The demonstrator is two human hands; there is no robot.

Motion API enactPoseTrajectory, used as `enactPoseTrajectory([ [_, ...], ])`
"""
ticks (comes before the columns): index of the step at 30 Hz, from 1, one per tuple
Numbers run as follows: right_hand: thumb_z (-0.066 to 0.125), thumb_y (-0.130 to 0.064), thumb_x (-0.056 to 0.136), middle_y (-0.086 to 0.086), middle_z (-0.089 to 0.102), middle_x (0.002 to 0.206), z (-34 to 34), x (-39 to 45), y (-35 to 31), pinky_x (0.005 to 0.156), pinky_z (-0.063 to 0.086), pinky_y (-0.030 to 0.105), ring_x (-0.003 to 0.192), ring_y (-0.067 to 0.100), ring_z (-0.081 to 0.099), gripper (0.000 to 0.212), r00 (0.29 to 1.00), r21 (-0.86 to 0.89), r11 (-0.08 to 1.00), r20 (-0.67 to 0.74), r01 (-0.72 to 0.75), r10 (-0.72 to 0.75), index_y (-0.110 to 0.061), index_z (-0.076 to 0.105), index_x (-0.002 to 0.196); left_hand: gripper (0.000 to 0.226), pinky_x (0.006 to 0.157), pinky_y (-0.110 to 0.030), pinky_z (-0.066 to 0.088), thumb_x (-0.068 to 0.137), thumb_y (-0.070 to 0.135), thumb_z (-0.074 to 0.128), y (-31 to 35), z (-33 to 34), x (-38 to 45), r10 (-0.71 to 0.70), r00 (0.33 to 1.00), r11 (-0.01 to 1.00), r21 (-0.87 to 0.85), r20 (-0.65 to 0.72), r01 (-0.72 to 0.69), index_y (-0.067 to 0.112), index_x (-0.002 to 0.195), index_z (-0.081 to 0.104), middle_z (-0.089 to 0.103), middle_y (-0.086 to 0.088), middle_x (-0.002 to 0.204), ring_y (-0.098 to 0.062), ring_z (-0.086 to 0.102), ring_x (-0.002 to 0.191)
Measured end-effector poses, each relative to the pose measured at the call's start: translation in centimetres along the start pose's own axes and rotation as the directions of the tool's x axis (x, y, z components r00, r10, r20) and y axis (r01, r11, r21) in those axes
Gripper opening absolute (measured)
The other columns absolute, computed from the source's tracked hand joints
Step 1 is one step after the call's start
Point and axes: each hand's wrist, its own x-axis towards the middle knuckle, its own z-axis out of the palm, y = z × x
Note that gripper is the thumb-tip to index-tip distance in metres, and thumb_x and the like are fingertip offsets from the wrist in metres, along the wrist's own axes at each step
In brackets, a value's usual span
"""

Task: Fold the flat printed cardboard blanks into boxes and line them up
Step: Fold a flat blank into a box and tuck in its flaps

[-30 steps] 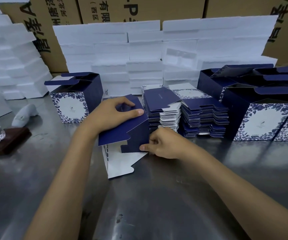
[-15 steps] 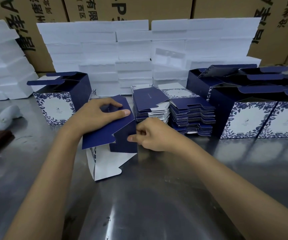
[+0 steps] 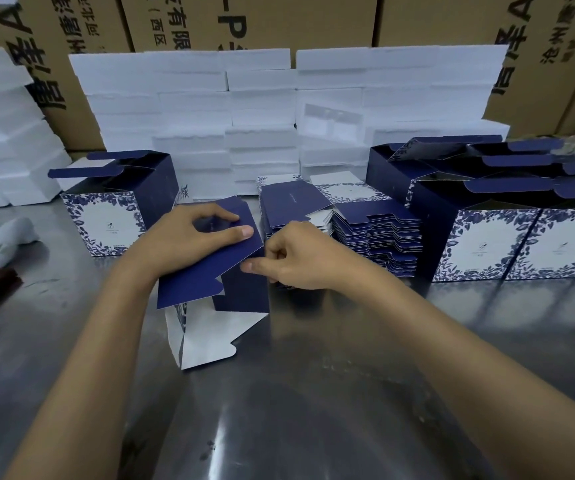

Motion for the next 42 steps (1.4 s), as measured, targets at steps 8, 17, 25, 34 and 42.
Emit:
enactPoseTrajectory([
  [8,0.071,-0.031,0.085,-0.01,0.061,0.065,-2.3,-1.1,-0.9,0.059,0.041,0.023,0.053,0.0,0.051,0.018,0.998,0.039,0.998,-0.035,-0.045,0.046,-0.016,0.064,0.076,0.009,0.085,-0.005,0.03,0.089,0.055,0.065,0.7,0.5,-0.5,0.011,1.0,0.995,-0.095,-0.007,-0.011,0.05,0.091,0.073,0.059,0.032,0.118,0.025,0.052,0.102],
  [17,0.073,-0.027,0.093,-0.01,0.06,0.128,0.1,-2.1,-1.1,0.106,0.034,0.018,0.125,0.008,0.047,0.033,0.983,0.163,0.971,-0.087,0.173,-0.16,-0.022,0.062,0.123,0.023,0.076,0.0,0.038,0.096,0.025,0.061,1.4,2.0,-1.9,-0.015,0.937,0.963,-0.257,-0.349,-0.08,0.027,0.077,0.074,0.073,0.014,0.101,0.014,0.061,0.088],
  [25,0.078,-0.019,0.089,-0.004,0.067,0.128,2.5,-1.9,-0.4,0.106,0.037,0.016,0.124,0.007,0.052,0.028,0.923,0.239,0.933,-0.341,0.268,-0.178,-0.014,0.072,0.116,0.021,0.099,-0.008,0.039,0.078,0.026,0.077,-0.8,1.5,-7.4,0.223,0.938,0.951,-0.15,-0.267,-0.269,0.024,0.098,0.073,0.061,0.015,0.127,0.013,0.051,0.12],
  [34,0.078,-0.017,0.089,-0.005,0.069,0.127,3.0,-1.6,-0.7,0.107,0.037,0.018,0.126,0.009,0.052,0.024,0.918,0.273,0.929,-0.372,0.249,-0.137,-0.016,0.075,0.113,0.023,0.109,-0.046,0.045,0.076,0.028,0.075,-1.5,2.2,-7.6,0.184,0.917,0.926,-0.25,-0.354,-0.282,0.03,0.099,0.075,0.071,0.009,0.116,-0.008,0.059,0.123],
  [42,0.08,-0.01,0.086,-0.003,0.066,0.132,4.2,-1.3,-0.8,0.112,0.028,0.015,0.134,0.011,0.043,0.026,0.925,0.418,0.88,-0.376,0.224,-0.057,-0.017,0.078,0.11,0.018,0.108,-0.024,0.041,0.078,0.013,0.078,-1.2,3.5,-7.6,0.143,0.908,0.887,-0.356,-0.393,-0.294,0.019,0.095,0.075,0.072,0.002,0.114,-0.006,0.056,0.126],
])
